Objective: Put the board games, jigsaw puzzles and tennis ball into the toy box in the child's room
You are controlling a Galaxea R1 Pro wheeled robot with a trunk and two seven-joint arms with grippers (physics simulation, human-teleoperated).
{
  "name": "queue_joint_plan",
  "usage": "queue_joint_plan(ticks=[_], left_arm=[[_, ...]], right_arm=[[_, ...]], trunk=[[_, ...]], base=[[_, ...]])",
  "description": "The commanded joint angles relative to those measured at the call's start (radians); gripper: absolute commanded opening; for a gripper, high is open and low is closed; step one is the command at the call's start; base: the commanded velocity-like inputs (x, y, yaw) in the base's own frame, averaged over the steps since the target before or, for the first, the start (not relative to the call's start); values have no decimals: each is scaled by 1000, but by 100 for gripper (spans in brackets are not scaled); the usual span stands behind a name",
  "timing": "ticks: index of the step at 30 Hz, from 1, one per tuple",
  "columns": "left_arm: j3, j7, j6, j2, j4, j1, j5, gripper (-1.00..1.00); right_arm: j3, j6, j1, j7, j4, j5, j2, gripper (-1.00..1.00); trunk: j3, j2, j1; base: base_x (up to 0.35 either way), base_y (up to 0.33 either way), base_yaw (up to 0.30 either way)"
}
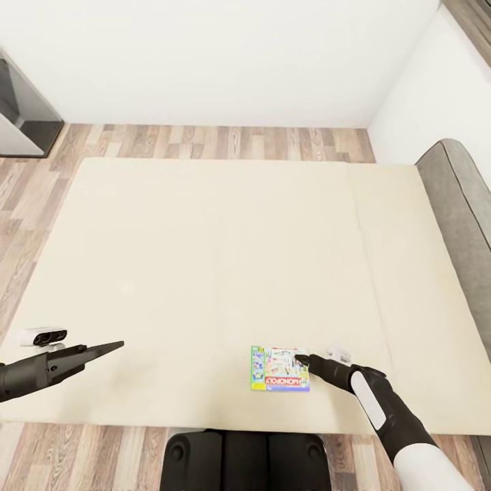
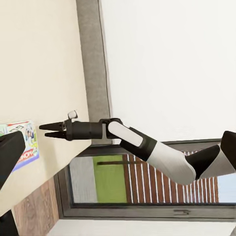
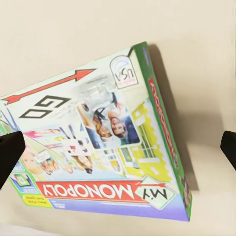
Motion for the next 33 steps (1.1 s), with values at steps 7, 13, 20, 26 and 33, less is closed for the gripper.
queue_joint_plan(ticks=[7, 13, 20, 26, 33], left_arm=[[0, -4, 11, 0, 0, 0, 0, 100], [-1, -4, 11, 0, 0, 0, 0, 100], [-2, -4, 11, 0, 0, 0, 0, 100], [-1, -4, 11, 0, 0, 0, 0, 100], [0, -4, 11, 0, 0, 0, -1, 100]], right_arm=[[-1, 5, 0, 2, -1, -2, -1, 100], [-1, 5, 0, 2, -1, -2, 1, 100], [-2, 5, -1, 2, -1, -2, 2, 100], [-2, 5, -3, 2, -10, -1, 4, 100], [-2, -14, -11, 2, -23, -1, 4, 100]], trunk=[[-13, -2, 0], [-23, -2, 0], [-34, -2, 0], [-44, -2, 0], [-56, -2, 0]], base=[[0, 0, 0], [0, 0, 0], [0, 0, 0], [0, 0, 0], [0, 0, 0]])
